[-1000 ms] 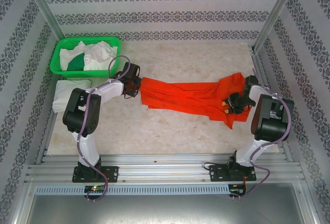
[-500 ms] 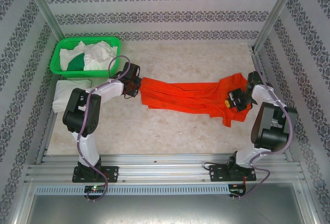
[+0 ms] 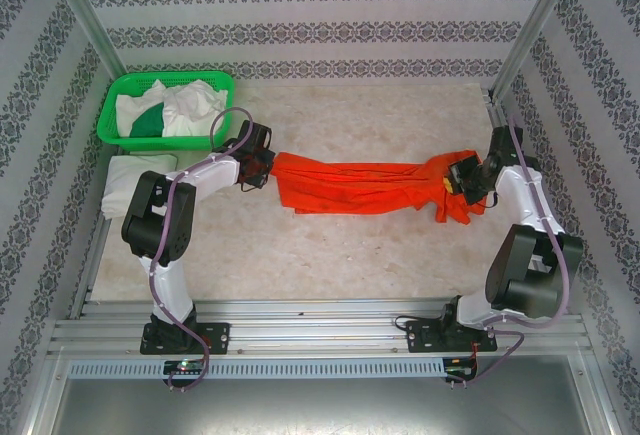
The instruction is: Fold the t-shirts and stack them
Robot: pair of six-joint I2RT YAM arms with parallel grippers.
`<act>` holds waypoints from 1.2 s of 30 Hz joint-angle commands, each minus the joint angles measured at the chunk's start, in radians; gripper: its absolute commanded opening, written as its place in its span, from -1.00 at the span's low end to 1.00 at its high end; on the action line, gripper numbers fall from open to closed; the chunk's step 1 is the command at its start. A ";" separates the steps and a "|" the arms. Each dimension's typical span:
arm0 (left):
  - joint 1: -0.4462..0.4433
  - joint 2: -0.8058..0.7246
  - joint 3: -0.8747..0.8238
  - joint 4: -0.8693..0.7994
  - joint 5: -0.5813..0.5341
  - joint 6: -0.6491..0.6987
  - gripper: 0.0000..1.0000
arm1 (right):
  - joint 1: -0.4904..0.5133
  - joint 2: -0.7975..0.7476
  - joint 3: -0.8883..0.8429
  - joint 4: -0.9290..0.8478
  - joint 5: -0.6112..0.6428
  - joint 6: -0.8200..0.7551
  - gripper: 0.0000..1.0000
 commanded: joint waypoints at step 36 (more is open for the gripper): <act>0.051 -0.036 0.056 -0.027 0.011 0.063 -1.00 | 0.009 0.215 -0.044 0.284 -0.100 -0.233 0.39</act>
